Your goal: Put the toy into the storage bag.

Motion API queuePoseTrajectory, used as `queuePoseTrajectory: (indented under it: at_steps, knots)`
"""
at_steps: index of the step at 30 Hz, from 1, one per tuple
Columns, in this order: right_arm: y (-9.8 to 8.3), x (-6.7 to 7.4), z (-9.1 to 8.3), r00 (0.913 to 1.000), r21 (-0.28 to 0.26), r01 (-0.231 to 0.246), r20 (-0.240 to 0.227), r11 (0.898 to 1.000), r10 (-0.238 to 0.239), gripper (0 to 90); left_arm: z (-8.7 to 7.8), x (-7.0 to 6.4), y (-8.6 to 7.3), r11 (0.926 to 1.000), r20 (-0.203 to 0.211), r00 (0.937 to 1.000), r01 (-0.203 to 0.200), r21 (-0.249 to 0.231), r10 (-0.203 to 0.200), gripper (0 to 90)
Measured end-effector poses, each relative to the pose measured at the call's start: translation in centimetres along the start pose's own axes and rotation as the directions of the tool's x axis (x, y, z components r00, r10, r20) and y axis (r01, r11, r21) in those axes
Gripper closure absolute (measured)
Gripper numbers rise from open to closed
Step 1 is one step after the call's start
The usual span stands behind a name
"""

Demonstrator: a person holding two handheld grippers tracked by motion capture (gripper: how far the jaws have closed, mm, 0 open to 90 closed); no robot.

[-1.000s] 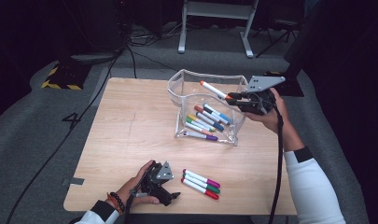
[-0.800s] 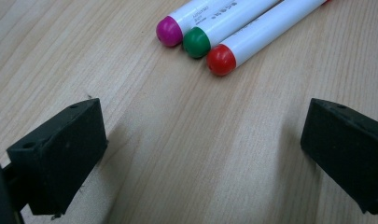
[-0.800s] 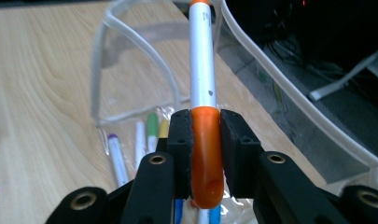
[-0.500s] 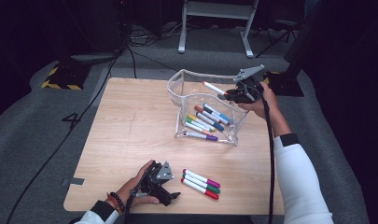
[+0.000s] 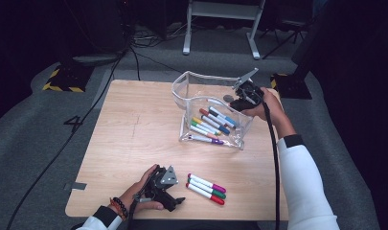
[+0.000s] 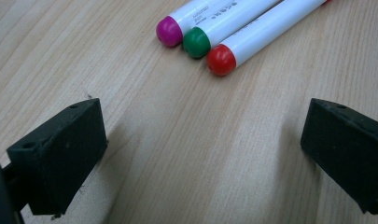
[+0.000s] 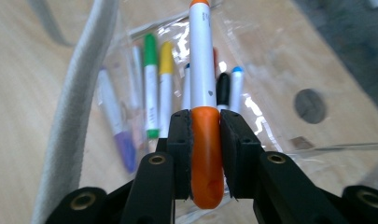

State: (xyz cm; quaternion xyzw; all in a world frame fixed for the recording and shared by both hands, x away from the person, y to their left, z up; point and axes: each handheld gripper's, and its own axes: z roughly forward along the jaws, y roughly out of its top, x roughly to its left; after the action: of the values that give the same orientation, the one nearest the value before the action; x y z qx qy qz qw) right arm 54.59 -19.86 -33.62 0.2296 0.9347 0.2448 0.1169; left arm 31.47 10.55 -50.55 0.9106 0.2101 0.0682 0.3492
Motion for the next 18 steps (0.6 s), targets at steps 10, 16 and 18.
queuePoseTrajectory:
  at_steps: [10,16,18]
  knots:
    - [0.1,0.5,0.1,0.9978,0.059,0.051,-0.046,0.997,-0.049,73.0,0.0,0.0,0.0,1.0000,0.000,1.0000,0.000,-0.001,0.000,0.5]
    - [0.0,0.2,-0.6,0.9983,0.019,0.044,0.037,0.999,-0.044,63.7,0.0,0.0,0.0,1.0000,0.000,1.0000,0.000,-0.001,0.000,0.5]
    - [-0.3,0.0,-1.4,0.9983,-0.022,0.030,0.051,0.999,-0.029,61.2,0.0,0.0,0.0,1.0000,0.000,1.0000,0.000,-0.001,0.000,0.5]
